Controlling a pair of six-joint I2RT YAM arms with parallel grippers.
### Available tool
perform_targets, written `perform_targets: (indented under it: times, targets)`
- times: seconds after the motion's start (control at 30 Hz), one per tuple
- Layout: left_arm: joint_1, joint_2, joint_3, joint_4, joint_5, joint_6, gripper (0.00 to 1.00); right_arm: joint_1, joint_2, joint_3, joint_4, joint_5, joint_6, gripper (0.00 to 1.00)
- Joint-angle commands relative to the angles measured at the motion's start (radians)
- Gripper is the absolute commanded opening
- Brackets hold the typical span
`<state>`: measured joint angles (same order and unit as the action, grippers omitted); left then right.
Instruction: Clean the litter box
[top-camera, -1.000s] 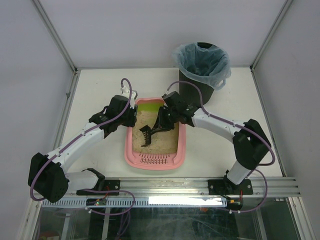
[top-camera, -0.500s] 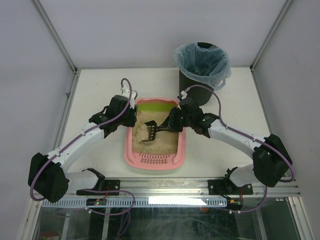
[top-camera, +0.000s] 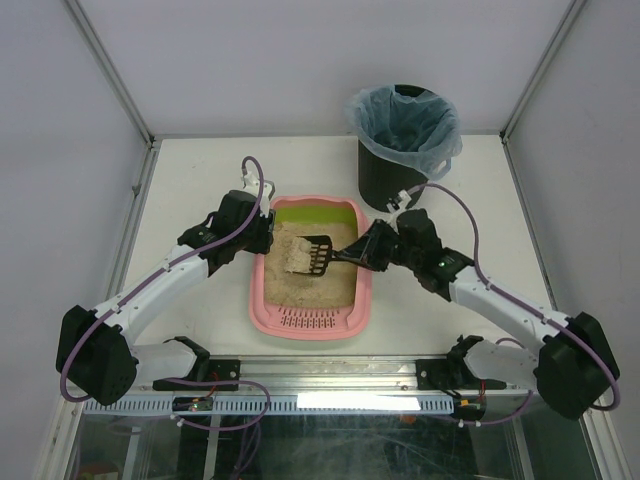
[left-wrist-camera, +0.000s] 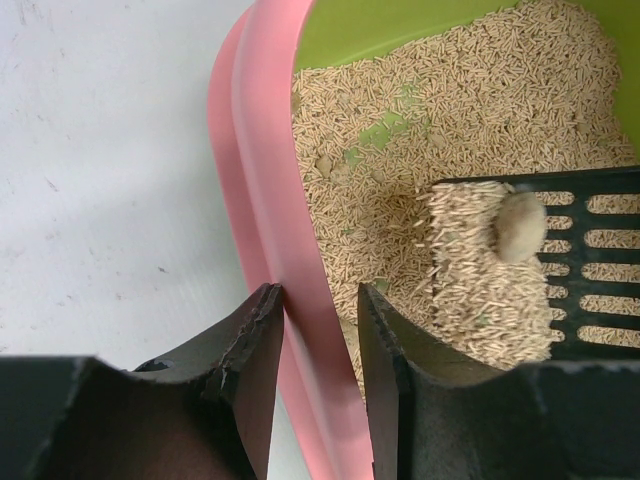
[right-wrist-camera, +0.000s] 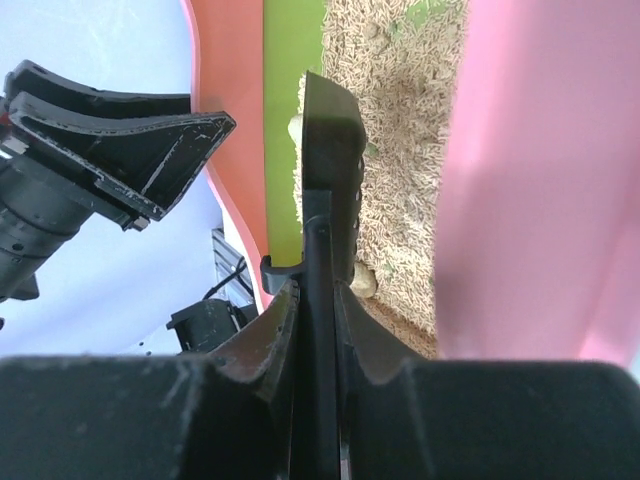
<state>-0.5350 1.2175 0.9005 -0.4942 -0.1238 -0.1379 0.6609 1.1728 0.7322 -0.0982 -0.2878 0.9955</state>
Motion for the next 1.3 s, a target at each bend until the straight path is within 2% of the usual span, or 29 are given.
perform_targets:
  times: [0.0,0.2,0.33,0.43,0.47,0.57,0.67,0.7,0.8,0.83,0.93,1.07,1.13,1.17,1.2,1.27]
  targets:
    - [-0.012,-0.021,0.005,0.035,0.081,0.001,0.35,-0.061,-0.154,-0.142,0.250,-0.089,0.130,0.00]
    - [-0.012,-0.021,0.005,0.036,0.081,0.001,0.35,-0.115,-0.340,-0.391,0.499,-0.026,0.360,0.00]
    - [-0.011,-0.022,0.007,0.036,0.082,0.000,0.35,-0.107,-0.316,-0.385,0.540,-0.127,0.331,0.00]
    - [-0.012,-0.021,0.005,0.036,0.082,0.001,0.35,-0.121,-0.421,-0.469,0.546,0.009,0.413,0.00]
    - [-0.011,-0.022,0.002,0.036,0.082,0.000,0.35,-0.114,-0.428,-0.460,0.558,-0.005,0.398,0.00]
    - [-0.012,-0.018,0.006,0.036,0.081,0.000,0.35,-0.097,-0.310,-0.347,0.561,-0.192,0.279,0.00]
    - [-0.012,-0.012,0.010,0.036,0.081,0.002,0.35,-0.114,-0.399,-0.437,0.571,-0.025,0.371,0.00]
    - [-0.012,-0.014,0.007,0.036,0.077,0.001,0.35,-0.111,-0.408,-0.455,0.598,-0.016,0.383,0.00]
    - [-0.012,-0.022,-0.001,0.037,0.068,-0.001,0.36,-0.101,-0.293,-0.341,0.576,-0.220,0.259,0.00]
    - [-0.012,-0.018,0.002,0.036,0.068,0.000,0.36,-0.105,-0.291,-0.339,0.570,-0.211,0.258,0.00]
    - [-0.011,-0.007,0.008,0.035,0.072,0.002,0.35,-0.125,-0.411,-0.455,0.585,-0.024,0.367,0.00]
    - [-0.011,-0.012,0.003,0.036,0.070,-0.001,0.36,-0.123,-0.312,-0.335,0.564,-0.242,0.224,0.00]
    - [-0.011,-0.003,0.013,0.036,0.071,0.002,0.36,-0.130,-0.380,-0.404,0.511,-0.097,0.295,0.00]
    - [-0.011,0.000,0.014,0.036,0.072,0.004,0.36,-0.130,-0.430,-0.451,0.544,-0.018,0.336,0.00]
    - [-0.011,-0.001,0.009,0.036,0.071,0.004,0.36,-0.130,-0.443,-0.462,0.593,-0.017,0.333,0.00]
    - [-0.012,-0.007,-0.001,0.036,0.069,0.001,0.36,-0.126,-0.359,-0.368,0.582,-0.184,0.235,0.00]
